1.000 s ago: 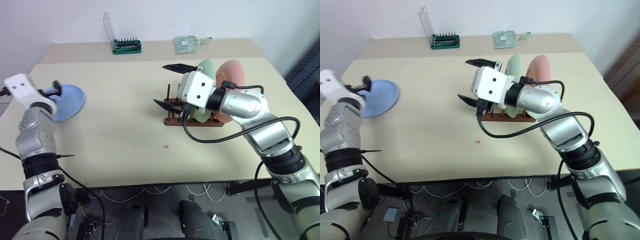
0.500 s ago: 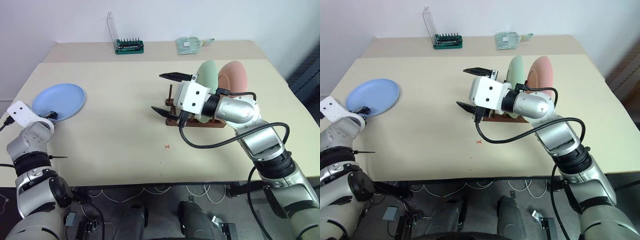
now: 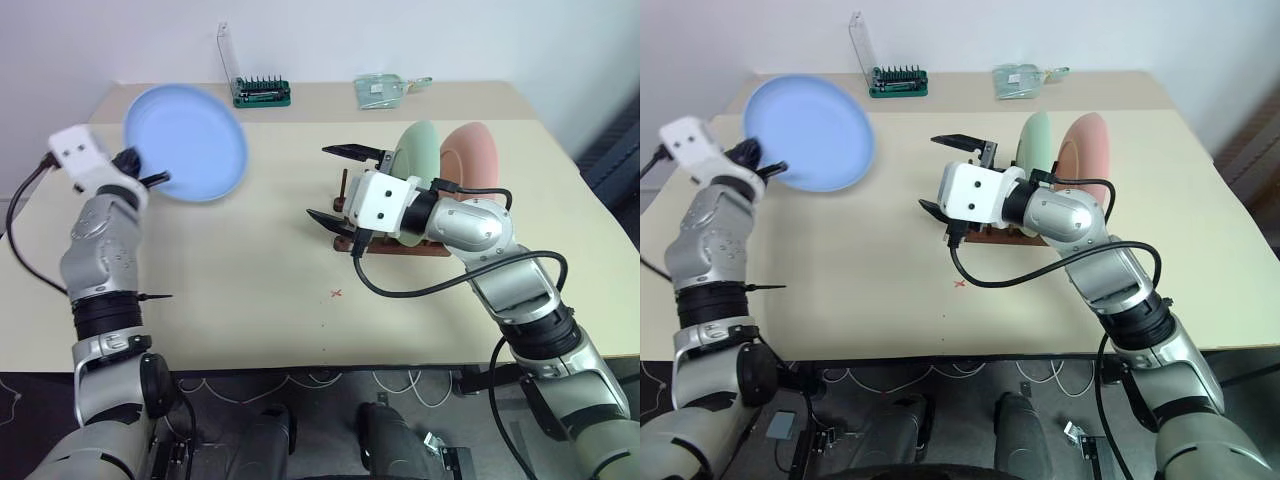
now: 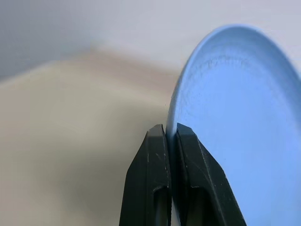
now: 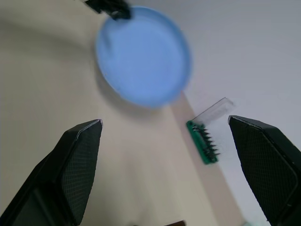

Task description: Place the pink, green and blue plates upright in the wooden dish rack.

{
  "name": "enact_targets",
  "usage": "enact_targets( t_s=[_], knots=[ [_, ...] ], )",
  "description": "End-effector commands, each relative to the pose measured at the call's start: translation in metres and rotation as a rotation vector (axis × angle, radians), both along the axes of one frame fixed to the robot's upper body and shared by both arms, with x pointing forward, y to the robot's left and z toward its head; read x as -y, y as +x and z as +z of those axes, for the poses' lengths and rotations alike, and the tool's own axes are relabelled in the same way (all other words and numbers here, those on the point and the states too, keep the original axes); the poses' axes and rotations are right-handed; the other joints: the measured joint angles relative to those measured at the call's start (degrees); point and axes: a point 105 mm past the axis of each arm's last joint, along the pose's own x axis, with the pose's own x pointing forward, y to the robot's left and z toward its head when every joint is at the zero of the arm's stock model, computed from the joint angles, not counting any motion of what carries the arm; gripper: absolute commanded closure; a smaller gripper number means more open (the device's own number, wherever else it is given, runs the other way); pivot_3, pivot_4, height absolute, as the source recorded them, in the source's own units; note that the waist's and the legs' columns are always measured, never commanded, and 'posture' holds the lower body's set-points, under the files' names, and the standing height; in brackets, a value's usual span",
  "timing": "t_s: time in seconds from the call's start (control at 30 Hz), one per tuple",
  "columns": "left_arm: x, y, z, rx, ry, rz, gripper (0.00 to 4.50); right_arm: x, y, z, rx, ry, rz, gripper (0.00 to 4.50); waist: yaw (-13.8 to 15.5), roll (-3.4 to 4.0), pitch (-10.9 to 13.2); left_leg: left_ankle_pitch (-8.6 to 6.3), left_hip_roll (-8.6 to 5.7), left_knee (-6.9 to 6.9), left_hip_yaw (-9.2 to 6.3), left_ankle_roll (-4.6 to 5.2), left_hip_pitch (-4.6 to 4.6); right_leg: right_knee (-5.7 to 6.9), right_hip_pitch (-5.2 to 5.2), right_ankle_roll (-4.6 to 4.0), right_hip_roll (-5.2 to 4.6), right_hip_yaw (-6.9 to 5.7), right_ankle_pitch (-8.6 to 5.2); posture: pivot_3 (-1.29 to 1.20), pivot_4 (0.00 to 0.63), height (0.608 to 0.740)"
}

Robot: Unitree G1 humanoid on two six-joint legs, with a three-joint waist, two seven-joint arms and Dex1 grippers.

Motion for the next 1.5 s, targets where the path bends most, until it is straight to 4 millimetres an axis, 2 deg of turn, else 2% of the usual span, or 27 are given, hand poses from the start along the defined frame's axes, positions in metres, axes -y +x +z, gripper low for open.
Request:
enact_targets(
  t_s=[0.03, 0.13, 0.27, 0.37, 0.47, 0.6, 0.7, 0.9, 0.93, 0.97, 1.0, 1.07, 1.17, 1.2, 1.27, 1.33, 1.4, 1.5],
  knots=[
    [0.044, -0.009, 0.033, 0.106, 0.091, -0.103, 4.47, -0.014, 0.002, 0.007, 0.14, -0.053, 0.018, 0.09, -0.4, 0.01, 0.0, 0.0, 0.02, -0.04, 0.02, 0.0, 0.03, 0.03, -0.02, -0.01, 0.01, 0.01, 0.01, 0.0, 0.15, 0.74],
    [0.077, -0.016, 0.048, 0.139, 0.093, -0.201, 4.47, -0.02, 0.01, 0.0, 0.211, -0.127, 0.009, 0.09, -0.5, 0.02, 0.0, 0.01, 0.04, -0.06, 0.03, -0.01, 0.04, 0.07, -0.08, -0.02, 0.04, 0.03, 0.01, 0.0, 0.15, 0.74],
    [0.096, -0.022, 0.059, 0.141, 0.055, -0.267, 4.47, -0.024, 0.017, -0.009, 0.252, -0.178, 0.008, 0.09, -0.2, 0.01, 0.0, 0.02, 0.03, -0.05, 0.04, -0.02, 0.02, 0.07, -0.08, -0.02, 0.04, 0.04, 0.01, 0.0, 0.15, 0.74],
    [0.119, -0.034, 0.069, 0.148, 0.01, -0.383, 4.47, -0.03, 0.026, -0.017, 0.304, -0.224, -0.001, 0.09, -0.2, 0.01, 0.0, 0.02, 0.02, -0.03, 0.04, -0.02, 0.02, 0.05, -0.06, -0.02, 0.04, 0.04, 0.01, 0.0, 0.15, 0.74],
    [0.129, -0.042, 0.075, 0.154, 0.009, -0.442, 4.47, -0.033, 0.03, -0.024, 0.325, -0.263, 0.002, 0.09, -0.2, 0.0, 0.0, 0.05, 0.02, -0.04, 0.03, -0.07, 0.02, 0.05, -0.06, -0.02, 0.04, 0.04, 0.01, 0.0, 0.15, 0.74],
    [0.134, -0.048, 0.075, 0.139, 0.029, -0.484, 4.47, -0.03, 0.038, -0.022, 0.364, -0.286, -0.037, 0.09, -0.2, 0.01, 0.0, 0.07, 0.02, -0.03, 0.03, -0.11, 0.02, 0.05, -0.05, -0.02, 0.05, 0.04, 0.01, 0.0, 0.15, 0.74],
    [0.134, -0.049, 0.071, 0.122, 0.039, -0.487, 4.5, -0.028, 0.04, -0.022, 0.345, -0.285, -0.046, 0.93, -0.2, 0.01, 0.0, 0.08, 0.02, -0.04, 0.03, -0.12, 0.03, 0.06, -0.06, -0.02, 0.06, 0.04, 0.01, 0.0, 0.15, 0.74],
    [0.132, -0.047, 0.071, 0.126, 0.019, -0.494, 4.5, -0.025, 0.044, -0.014, 0.391, -0.281, -0.087, 4.05, -0.2, 0.02, 0.0, 0.08, 0.02, -0.04, 0.03, -0.12, 0.02, 0.05, -0.05, -0.02, 0.06, 0.04, 0.0, 0.0, 0.15, 0.74],
    [0.131, -0.047, 0.071, 0.127, 0.014, -0.491, 4.17, -0.024, 0.044, -0.012, 0.404, -0.278, -0.093, 4.44, -0.2, 0.02, 0.0, 0.08, 0.02, -0.04, 0.03, -0.12, 0.02, 0.05, -0.06, -0.03, 0.06, 0.05, 0.01, 0.0, 0.15, 0.74],
    [0.13, -0.047, 0.071, 0.127, 0.01, -0.489, 3.81, -0.024, 0.044, -0.011, 0.412, -0.277, -0.098, 4.5, -0.2, 0.02, 0.0, 0.08, 0.02, -0.05, 0.03, -0.13, 0.03, 0.05, -0.07, -0.03, 0.06, 0.06, 0.0, 0.0, 0.15, 0.74],
    [0.127, -0.046, 0.071, 0.132, -0.004, -0.482, 3.46, -0.024, 0.044, -0.01, 0.422, -0.277, -0.101, 4.5, -0.1, 0.01, 0.0, 0.08, 0.03, -0.05, 0.01, -0.13, 0.02, 0.05, -0.06, -0.03, 0.07, 0.05, 0.01, 0.0, 0.15, 0.74],
    [0.121, -0.044, 0.075, 0.151, -0.028, -0.458, 2.48, -0.024, 0.043, -0.009, 0.429, -0.276, -0.1, 4.5, -0.1, 0.02, 0.0, 0.08, 0.02, -0.04, 0.02, -0.13, 0.03, 0.02, -0.01, -0.03, 0.06, 0.05, 0.0, 0.0, 0.15, 0.74],
    [0.099, -0.041, 0.086, 0.206, -0.024, -0.351, 0.91, -0.028, 0.037, -0.004, 0.428, -0.254, -0.071, 4.5, -0.1, 0.02, 0.0, 0.08, 0.02, -0.03, 0.02, -0.13, 0.03, 0.02, -0.02, -0.03, 0.06, 0.05, 0.01, 0.0, 0.15, 0.74],
    [0.084, -0.042, 0.095, 0.253, -0.049, -0.306, 0.46, -0.03, 0.034, 0.0, 0.417, -0.218, -0.061, 4.5, -0.3, 0.02, 0.0, 0.09, 0.02, -0.03, 0.02, -0.14, 0.03, 0.03, -0.02, -0.03, 0.06, 0.05, 0.01, 0.0, 0.15, 0.74],
    [0.063, -0.046, 0.108, 0.326, -0.095, -0.245, 0.46, -0.032, 0.031, 0.006, 0.404, -0.169, -0.045, 4.5, -0.5, 0.02, 0.0, 0.09, 0.03, -0.06, 0.03, -0.14, 0.04, 0.03, -0.05, -0.05, 0.07, 0.05, 0.02, 0.0, 0.15, 0.74],
    [0.021, -0.048, 0.113, 0.371, -0.091, -0.108, 0.46, -0.039, 0.021, 0.019, 0.346, -0.025, -0.001, 4.5, -0.8, 0.02, 0.0, 0.09, 0.05, -0.09, 0.02, -0.15, 0.05, 0.04, -0.09, -0.05, 0.09, 0.05, 0.02, 0.0, 0.15, 0.74],
    [-0.014, -0.047, 0.103, 0.332, -0.045, 0.007, 0.46, -0.045, 0.009, 0.035, 0.278, 0.132, 0.058, 4.5, -1.4, 0.02, 0.0, 0.11, 0.06, -0.12, 0.02, -0.18, 0.06, 0.05, -0.09, -0.05, 0.1, 0.06, 0.02, 0.0, 0.15, 0.74],
    [-0.031, -0.042, 0.078, 0.239, 0.087, 0.038, 0.46, -0.048, -0.008, 0.06, 0.162, 0.347, 0.148, 4.5, -1.6, 0.04, 0.0, 0.1, 0.05, -0.15, -0.01, -0.17, 0.07, 0.08, -0.1, -0.05, 0.11, 0.06, 0.02, 0.0, 0.15, 0.74]
  ],
)
